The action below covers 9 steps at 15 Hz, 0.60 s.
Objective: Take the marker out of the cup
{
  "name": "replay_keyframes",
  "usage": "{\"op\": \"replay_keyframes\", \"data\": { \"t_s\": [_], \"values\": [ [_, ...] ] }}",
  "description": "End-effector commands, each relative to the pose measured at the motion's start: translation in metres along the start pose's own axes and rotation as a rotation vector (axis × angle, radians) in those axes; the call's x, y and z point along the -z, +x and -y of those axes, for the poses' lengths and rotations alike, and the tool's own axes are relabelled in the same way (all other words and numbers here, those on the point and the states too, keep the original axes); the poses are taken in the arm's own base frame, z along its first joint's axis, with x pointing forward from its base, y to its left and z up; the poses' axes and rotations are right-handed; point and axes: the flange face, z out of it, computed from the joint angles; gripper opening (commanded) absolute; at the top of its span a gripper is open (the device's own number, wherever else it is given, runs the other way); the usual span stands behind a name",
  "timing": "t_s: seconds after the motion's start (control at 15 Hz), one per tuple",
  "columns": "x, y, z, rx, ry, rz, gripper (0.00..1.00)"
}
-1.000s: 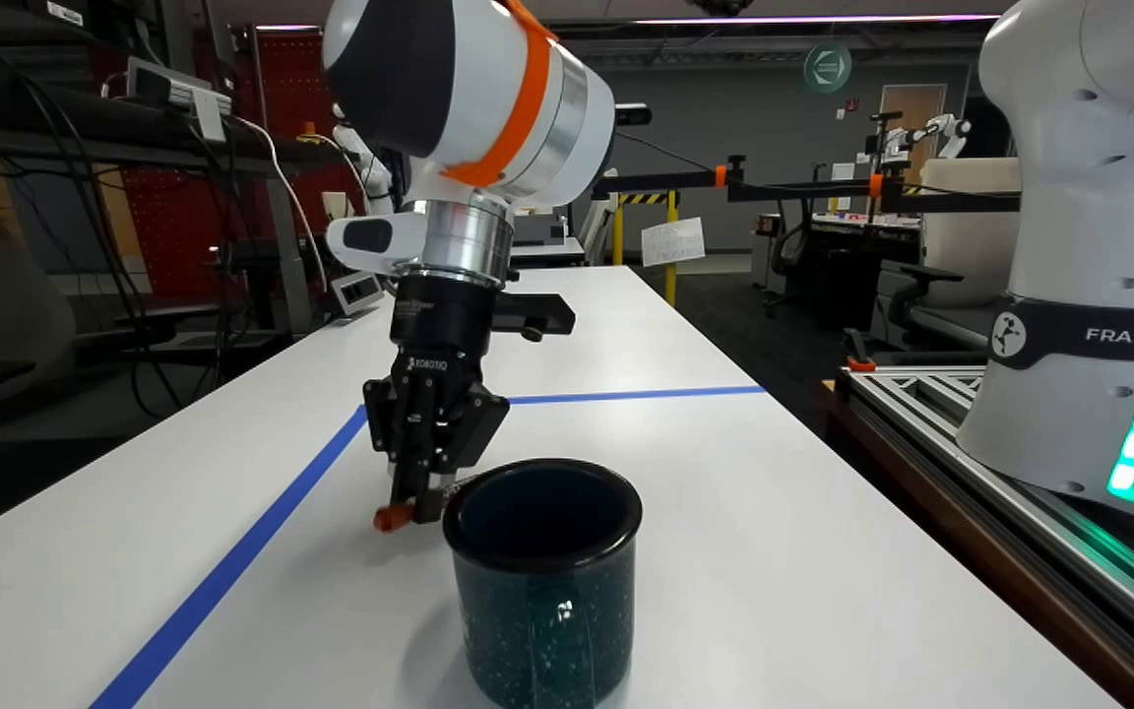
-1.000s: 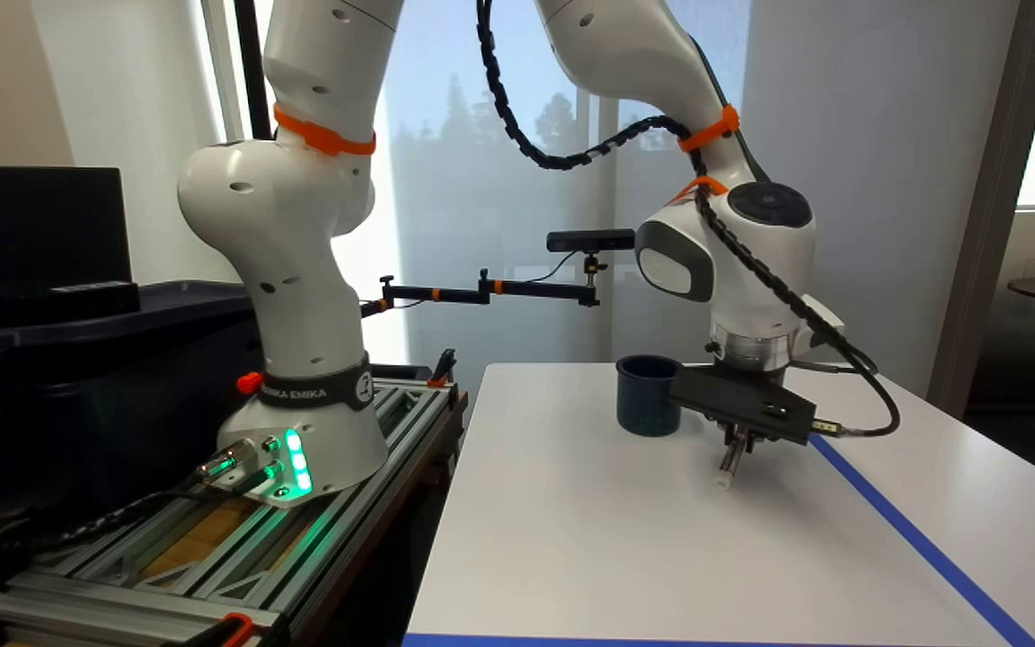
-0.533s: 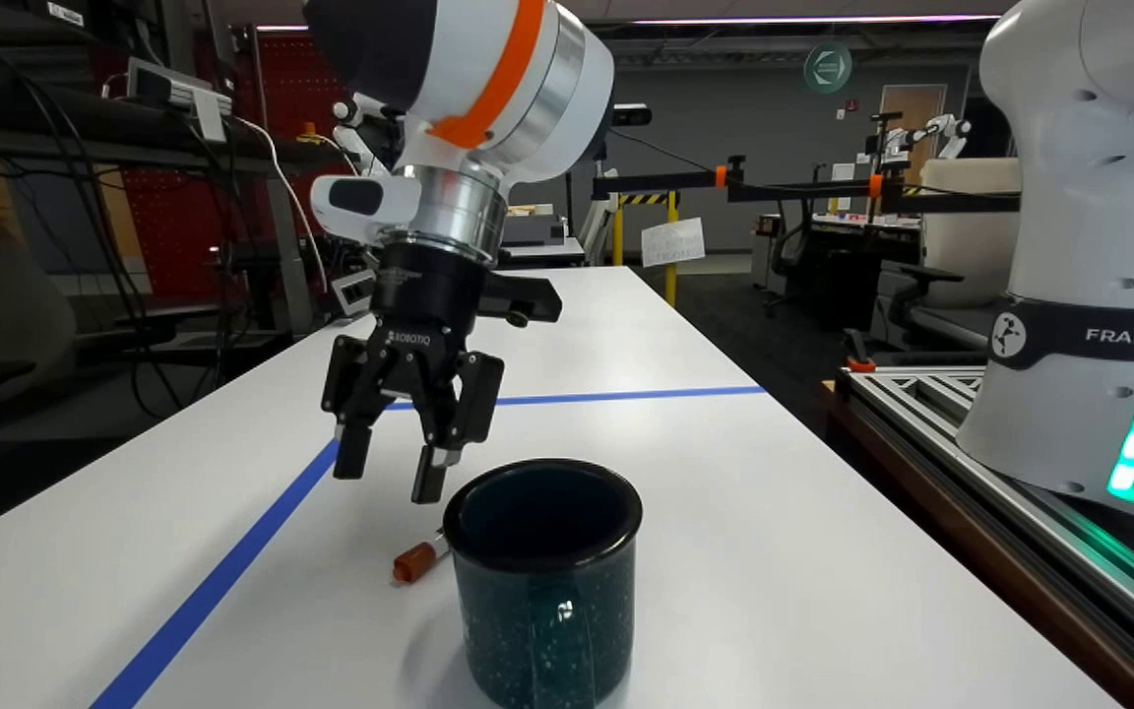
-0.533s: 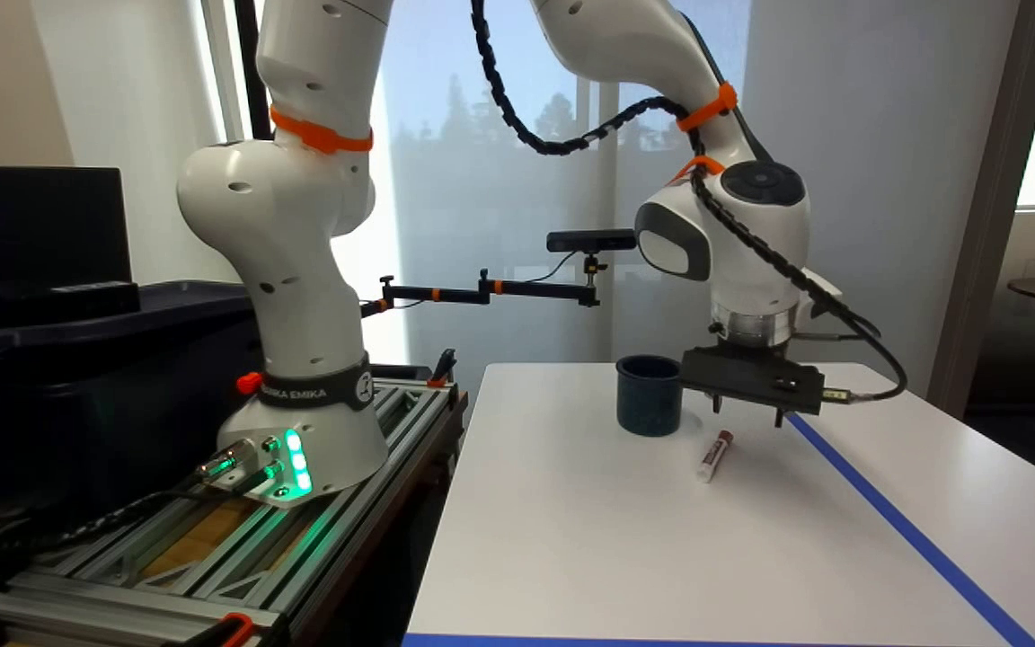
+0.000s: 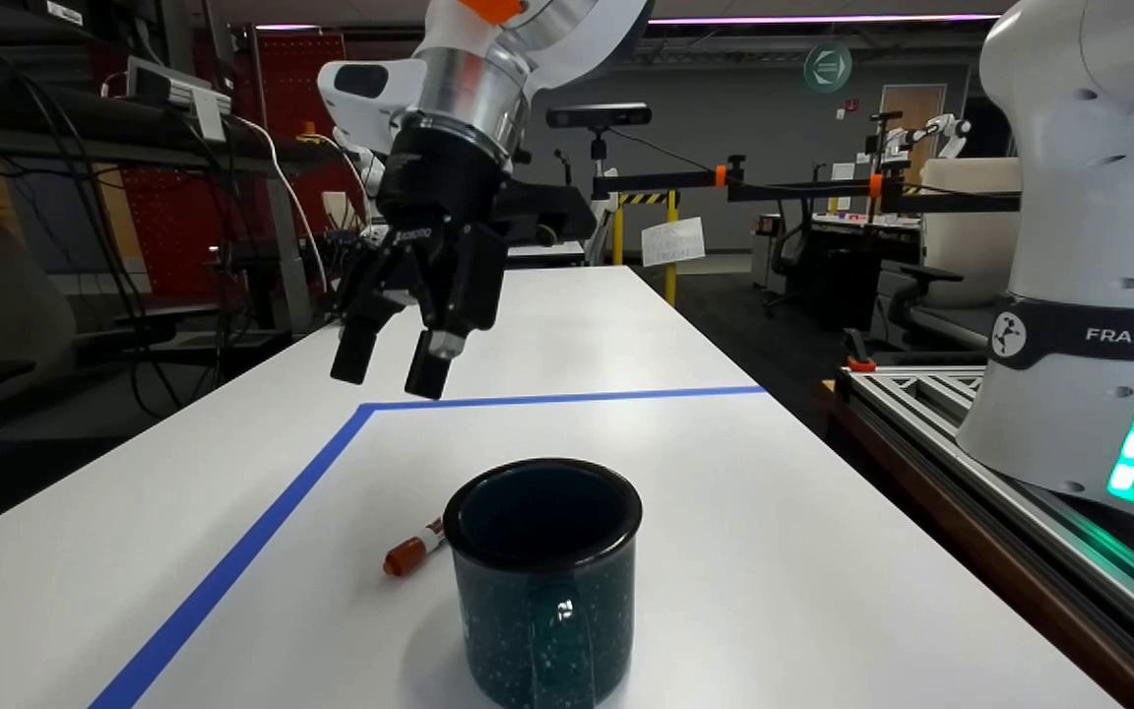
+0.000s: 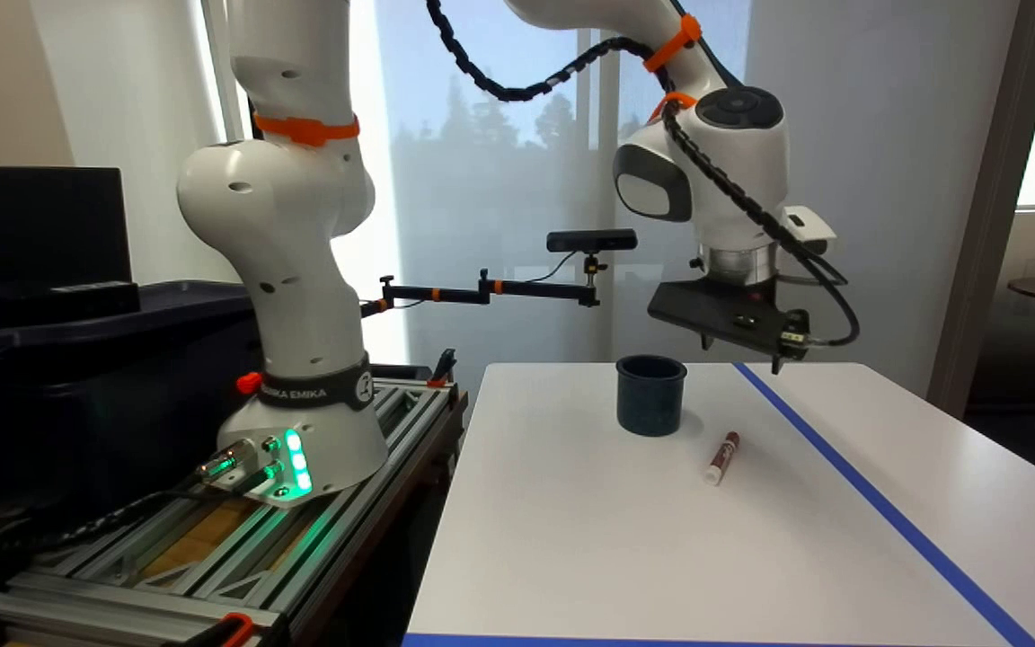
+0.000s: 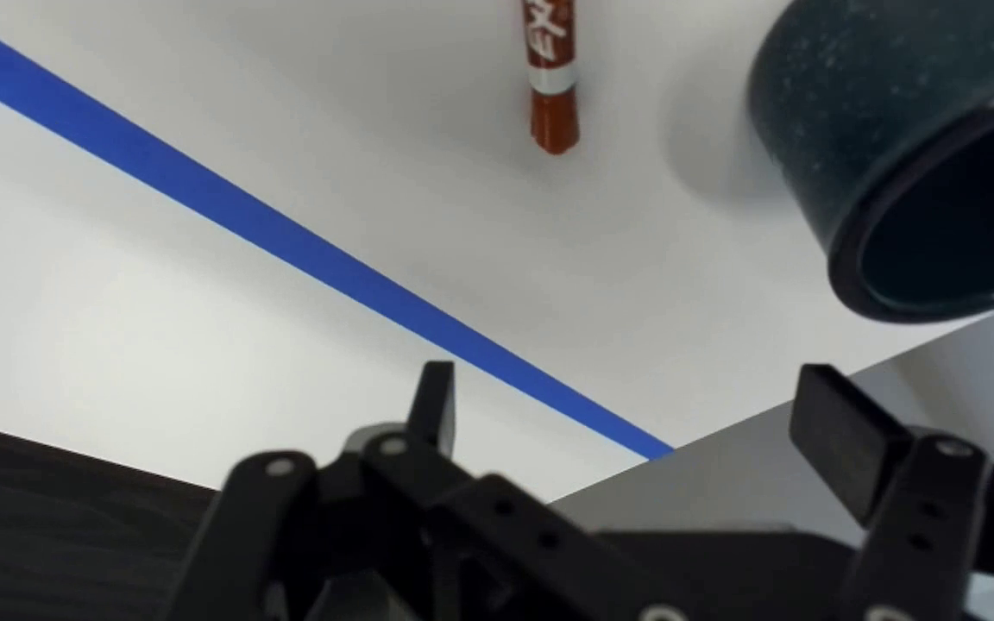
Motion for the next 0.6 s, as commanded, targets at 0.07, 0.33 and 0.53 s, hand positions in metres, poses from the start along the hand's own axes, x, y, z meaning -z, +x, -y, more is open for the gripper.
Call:
{"op": "replay_keyframes", "data": {
  "t_s": [0.07, 0.33, 0.53],
  "values": [
    [0.034, 0.01, 0.024, -0.227, -0.1, -0.013, 1.0],
    [0.042, 0.011, 0.038, -0.322, -0.193, 0.022, 1.0],
    [0.04, 0.006, 0.051, -0.388, -0.105, 0.117, 1.0]
  ]
}}
